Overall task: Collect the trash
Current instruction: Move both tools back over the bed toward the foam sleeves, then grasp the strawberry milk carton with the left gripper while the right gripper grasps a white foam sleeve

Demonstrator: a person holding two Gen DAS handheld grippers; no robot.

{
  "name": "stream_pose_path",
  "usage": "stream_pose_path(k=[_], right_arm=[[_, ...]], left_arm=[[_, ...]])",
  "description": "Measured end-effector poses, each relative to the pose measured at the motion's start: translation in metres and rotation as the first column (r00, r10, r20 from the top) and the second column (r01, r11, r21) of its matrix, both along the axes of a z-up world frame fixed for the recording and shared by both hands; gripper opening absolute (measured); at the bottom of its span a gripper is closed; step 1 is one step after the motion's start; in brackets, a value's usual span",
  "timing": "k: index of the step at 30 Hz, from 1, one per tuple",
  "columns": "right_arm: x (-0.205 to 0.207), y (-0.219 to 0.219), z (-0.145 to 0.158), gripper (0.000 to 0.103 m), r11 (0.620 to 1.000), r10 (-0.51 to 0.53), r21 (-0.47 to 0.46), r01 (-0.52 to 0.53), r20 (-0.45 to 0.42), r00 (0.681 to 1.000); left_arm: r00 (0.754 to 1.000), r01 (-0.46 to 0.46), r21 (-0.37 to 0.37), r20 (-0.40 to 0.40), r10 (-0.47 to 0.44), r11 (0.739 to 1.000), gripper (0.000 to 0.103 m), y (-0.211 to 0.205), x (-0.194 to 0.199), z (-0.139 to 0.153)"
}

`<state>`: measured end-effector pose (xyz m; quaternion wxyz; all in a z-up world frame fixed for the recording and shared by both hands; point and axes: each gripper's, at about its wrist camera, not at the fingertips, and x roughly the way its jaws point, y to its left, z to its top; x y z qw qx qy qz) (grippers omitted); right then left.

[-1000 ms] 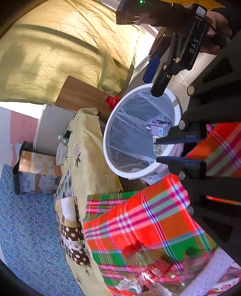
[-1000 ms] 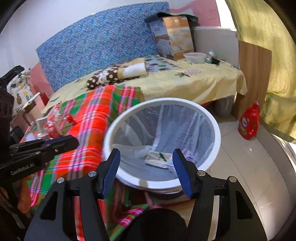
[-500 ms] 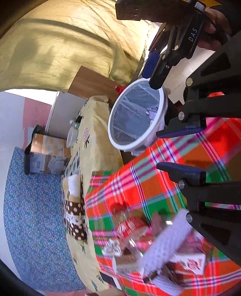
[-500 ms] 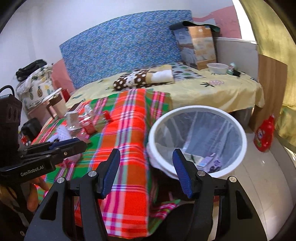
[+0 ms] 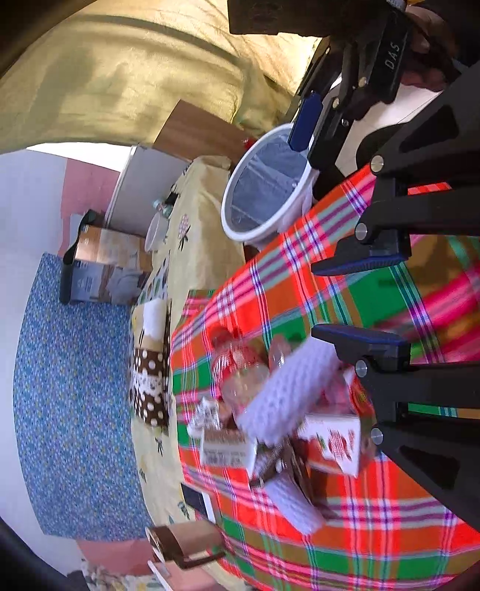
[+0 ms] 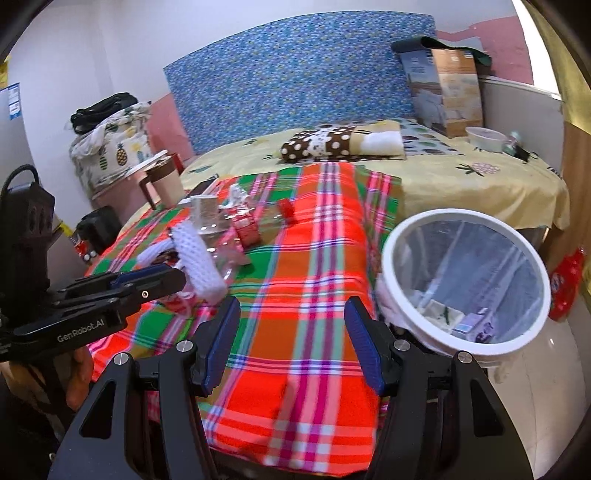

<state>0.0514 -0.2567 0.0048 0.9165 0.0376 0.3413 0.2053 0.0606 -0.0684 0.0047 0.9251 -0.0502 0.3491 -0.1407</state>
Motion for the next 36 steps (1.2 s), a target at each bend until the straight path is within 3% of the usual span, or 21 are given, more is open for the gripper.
stream_pose_path(k=[20, 22, 25, 36], right_arm=[[0.006, 0.041, 0.000, 0.060, 0.993, 0.119, -0.018, -0.119, 0.001, 0.993], [0.007, 0.045, 0.000, 0.060, 0.991, 0.130, -0.020, -0.130, 0.000, 0.992], [0.012, 0.053, -0.001, 0.059, 0.988, 0.151, -0.025, -0.151, -0.003, 0.989], [0.029, 0.078, -0.008, 0.054, 0.976, 0.213, -0.041, -0.214, -0.029, 0.977]], left_arm=[[0.982, -0.185, 0.049, -0.027, 0.186, 0.982, 0.027, 0.065, -0.003, -0.014], [0.980, -0.196, 0.046, -0.036, 0.197, 0.980, 0.031, 0.070, 0.000, -0.016], [0.976, -0.210, 0.028, -0.043, 0.211, 0.977, 0.048, 0.079, 0.003, -0.018], [0.971, -0.212, 0.014, -0.107, 0.212, 0.977, 0.056, 0.092, 0.021, -0.038]])
